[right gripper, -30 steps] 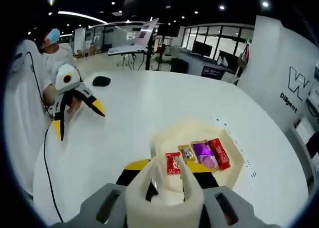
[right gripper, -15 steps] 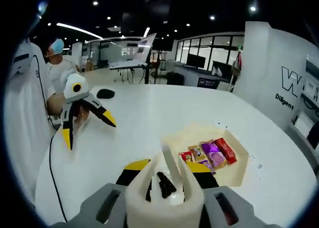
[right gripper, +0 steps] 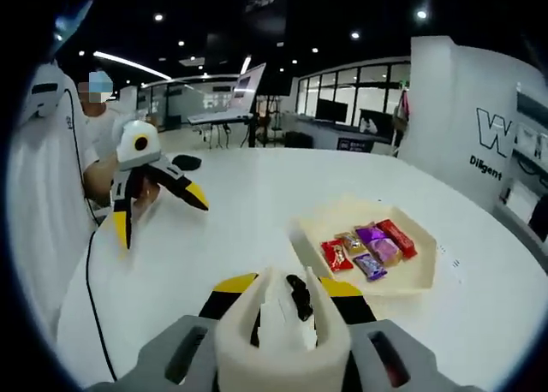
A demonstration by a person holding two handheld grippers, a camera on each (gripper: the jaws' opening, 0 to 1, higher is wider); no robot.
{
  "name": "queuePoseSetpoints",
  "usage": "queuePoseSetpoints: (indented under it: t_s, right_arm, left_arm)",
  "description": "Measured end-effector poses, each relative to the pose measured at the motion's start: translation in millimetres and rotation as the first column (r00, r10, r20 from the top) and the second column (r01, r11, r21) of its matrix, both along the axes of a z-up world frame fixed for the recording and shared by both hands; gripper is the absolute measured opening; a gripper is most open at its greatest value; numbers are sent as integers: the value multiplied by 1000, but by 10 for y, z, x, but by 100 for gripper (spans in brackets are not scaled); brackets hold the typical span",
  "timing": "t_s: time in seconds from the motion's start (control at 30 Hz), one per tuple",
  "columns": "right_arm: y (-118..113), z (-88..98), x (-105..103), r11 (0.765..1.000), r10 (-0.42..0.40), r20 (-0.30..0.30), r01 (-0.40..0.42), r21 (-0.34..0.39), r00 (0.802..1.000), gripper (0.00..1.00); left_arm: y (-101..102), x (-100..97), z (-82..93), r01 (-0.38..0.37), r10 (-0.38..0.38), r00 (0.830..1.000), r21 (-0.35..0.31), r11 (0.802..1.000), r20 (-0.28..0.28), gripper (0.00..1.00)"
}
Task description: Place the target food into the container with the food tongs after gripping and lifting it, then release it inside without dropping or visibly crushing the food.
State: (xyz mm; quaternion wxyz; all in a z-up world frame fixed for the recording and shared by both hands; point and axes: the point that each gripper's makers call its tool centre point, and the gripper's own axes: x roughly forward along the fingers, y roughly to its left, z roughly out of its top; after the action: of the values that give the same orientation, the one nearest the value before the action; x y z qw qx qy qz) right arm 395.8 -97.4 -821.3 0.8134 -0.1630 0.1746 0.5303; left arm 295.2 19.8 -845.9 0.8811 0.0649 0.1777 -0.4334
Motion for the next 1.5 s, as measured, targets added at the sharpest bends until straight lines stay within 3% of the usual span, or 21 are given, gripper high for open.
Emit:
queuePoseSetpoints:
  t_s: [0.4, 1.07, 1.5]
  right_arm:
    - [-47, -115, 85, 1000, -22, -5, 22, 9, 1000, 18]
    - [-87, -228, 210, 999, 8, 11, -7, -47, 1000, 18]
    - [-74, -294, 221, 998, 22, -21, -23, -59, 1000, 18]
  left_arm:
    - [-10, -2, -9, 0, 0, 1000, 7, 1000, -3, 79]
    - [-8, 24, -34, -3, 3, 1000, 11, 1000, -10, 79]
    - [15, 34, -50, -6, 7, 1000, 7, 1000, -14, 79]
